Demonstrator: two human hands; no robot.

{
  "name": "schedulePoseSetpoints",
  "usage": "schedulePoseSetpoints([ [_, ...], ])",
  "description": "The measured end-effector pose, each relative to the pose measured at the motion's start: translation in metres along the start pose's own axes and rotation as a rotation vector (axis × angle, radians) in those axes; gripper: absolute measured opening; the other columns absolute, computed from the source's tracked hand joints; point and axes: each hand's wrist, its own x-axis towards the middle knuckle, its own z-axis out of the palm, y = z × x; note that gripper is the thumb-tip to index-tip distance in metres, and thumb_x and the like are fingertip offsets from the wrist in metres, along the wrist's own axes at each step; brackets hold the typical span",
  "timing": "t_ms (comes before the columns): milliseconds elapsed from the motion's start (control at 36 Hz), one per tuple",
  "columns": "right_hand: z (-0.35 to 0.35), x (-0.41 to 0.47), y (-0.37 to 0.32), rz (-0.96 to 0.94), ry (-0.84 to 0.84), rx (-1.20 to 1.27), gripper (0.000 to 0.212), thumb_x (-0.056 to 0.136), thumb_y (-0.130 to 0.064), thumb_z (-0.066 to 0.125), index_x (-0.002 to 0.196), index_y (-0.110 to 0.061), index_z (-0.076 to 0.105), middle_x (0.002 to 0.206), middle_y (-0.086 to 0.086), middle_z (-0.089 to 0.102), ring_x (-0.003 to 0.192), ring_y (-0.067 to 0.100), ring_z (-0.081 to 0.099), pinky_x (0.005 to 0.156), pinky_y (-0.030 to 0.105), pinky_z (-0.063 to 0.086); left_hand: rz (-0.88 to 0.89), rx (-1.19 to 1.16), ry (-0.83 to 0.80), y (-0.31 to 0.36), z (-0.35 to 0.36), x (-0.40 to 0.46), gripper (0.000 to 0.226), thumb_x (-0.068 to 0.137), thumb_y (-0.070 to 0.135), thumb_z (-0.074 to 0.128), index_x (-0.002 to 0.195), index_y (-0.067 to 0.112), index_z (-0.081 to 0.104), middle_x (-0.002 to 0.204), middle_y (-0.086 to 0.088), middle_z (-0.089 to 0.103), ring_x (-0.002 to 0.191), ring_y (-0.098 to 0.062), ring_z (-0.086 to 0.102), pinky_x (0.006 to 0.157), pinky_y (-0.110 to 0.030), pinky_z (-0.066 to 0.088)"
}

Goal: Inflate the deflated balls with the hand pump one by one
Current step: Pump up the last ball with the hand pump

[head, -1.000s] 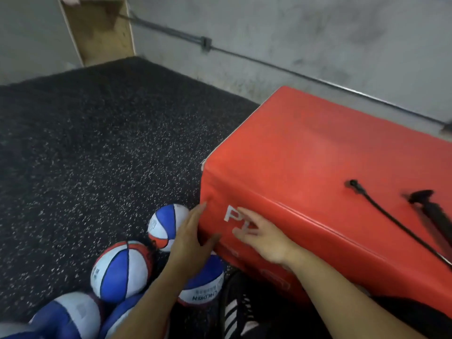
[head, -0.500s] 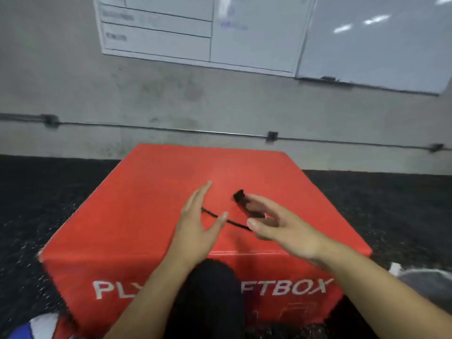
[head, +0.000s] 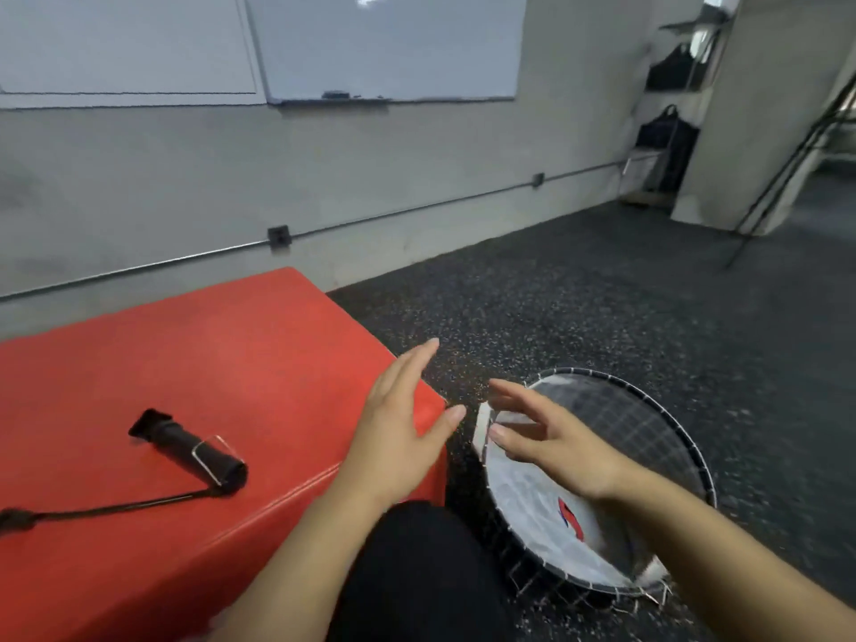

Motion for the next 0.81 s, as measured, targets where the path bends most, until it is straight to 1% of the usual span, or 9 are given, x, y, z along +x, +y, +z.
schedulePoseSetpoints([
  [56,-0.021,-0.006,0.022,0.032,0.047,0.006,0.076,0.084,-0.034,0.074,0.154,-0.030,0.045,0.146,-0.007,0.054,0.121,0.001,0.065,0.092,0.021,0.055,0.003,0.000,-0.059,-0.001,0.026,0.006,0.075,0.095,0.037,0.075,0.159,0.036,0.037,0.148,0.041,0.026,0.139,0.026,0.018,0.114,-0.003,0.012],
  [139,-0.053,-0.013,0.061,0.098,0.132,0.041,0.076,0.080,-0.034,0.076,0.151,-0.030,0.048,0.145,-0.003,0.056,0.124,0.008,0.064,0.090,0.022,0.056,-0.030,0.002,-0.160,-0.003,0.067,0.016,0.075,0.096,0.044,0.071,0.160,0.039,0.033,0.155,0.030,0.033,0.145,0.012,0.025,0.121,-0.015,0.019],
  [250,-0.084,-0.020,0.110,0.171,0.213,0.048,0.072,0.082,-0.034,0.077,0.148,-0.032,0.049,0.142,-0.006,0.057,0.124,0.007,0.063,0.092,0.023,0.056,-0.021,0.028,-0.311,-0.011,0.110,0.026,0.075,0.096,0.049,0.069,0.161,0.041,0.031,0.156,0.023,0.037,0.145,0.001,0.032,0.123,-0.031,0.029],
  [361,-0.102,-0.023,0.161,0.257,0.273,0.078,0.061,0.092,-0.023,0.077,0.144,-0.037,0.049,0.138,-0.013,0.057,0.120,0.006,0.063,0.087,0.021,0.057,-0.027,0.020,-0.406,-0.014,0.142,0.042,0.074,0.096,0.049,0.069,0.160,0.040,0.032,0.157,0.016,0.041,0.146,-0.005,0.037,0.124,-0.038,0.032],
  [472,-0.106,-0.018,0.215,0.361,0.329,0.086,0.061,0.089,-0.027,0.081,0.141,-0.036,0.050,0.141,-0.002,0.058,0.118,0.014,0.066,0.096,0.031,0.058,-0.009,0.024,-0.529,-0.018,0.174,0.056,0.075,0.096,0.047,0.071,0.160,0.043,0.031,0.161,0.015,0.037,0.149,-0.004,0.032,0.127,-0.038,0.027],
  [528,-0.102,-0.013,0.238,0.406,0.338,0.106,0.063,0.087,-0.029,0.081,0.141,-0.035,0.048,0.141,0.002,0.056,0.116,0.013,0.067,0.092,0.028,0.059,-0.015,0.032,-0.581,-0.023,0.186,0.063,0.075,0.097,0.047,0.070,0.160,0.046,0.031,0.163,0.016,0.034,0.150,-0.001,0.027,0.128,-0.037,0.024],
  [611,-0.097,-0.004,0.269,0.452,0.332,0.103,0.060,0.094,-0.018,0.077,0.144,-0.028,0.046,0.137,0.002,0.054,0.107,0.007,0.065,0.087,0.020,0.058,-0.035,0.044,-0.638,-0.033,0.204,0.072,0.074,0.095,0.050,0.070,0.157,0.052,0.029,0.163,0.018,0.033,0.151,-0.003,0.028,0.128,-0.040,0.026],
  [750,-0.086,0.013,0.318,0.571,0.355,0.085,0.065,0.093,-0.015,0.079,0.150,-0.021,0.049,0.139,0.000,0.058,0.122,0.017,0.063,0.109,0.037,0.051,-0.070,0.047,-0.723,-0.046,0.228,0.079,0.076,0.095,0.054,0.068,0.157,0.057,0.024,0.162,0.023,0.031,0.149,-0.002,0.032,0.125,-0.042,0.031],
  [806,-0.080,0.021,0.335,0.597,0.361,0.067,0.063,0.091,-0.008,0.079,0.147,-0.018,0.052,0.132,-0.002,0.061,0.120,0.015,0.063,0.104,0.026,0.051,-0.075,0.052,-0.744,-0.053,0.235,0.081,0.076,0.095,0.054,0.067,0.157,0.057,0.024,0.161,0.025,0.031,0.148,0.000,0.031,0.124,-0.039,0.030],
])
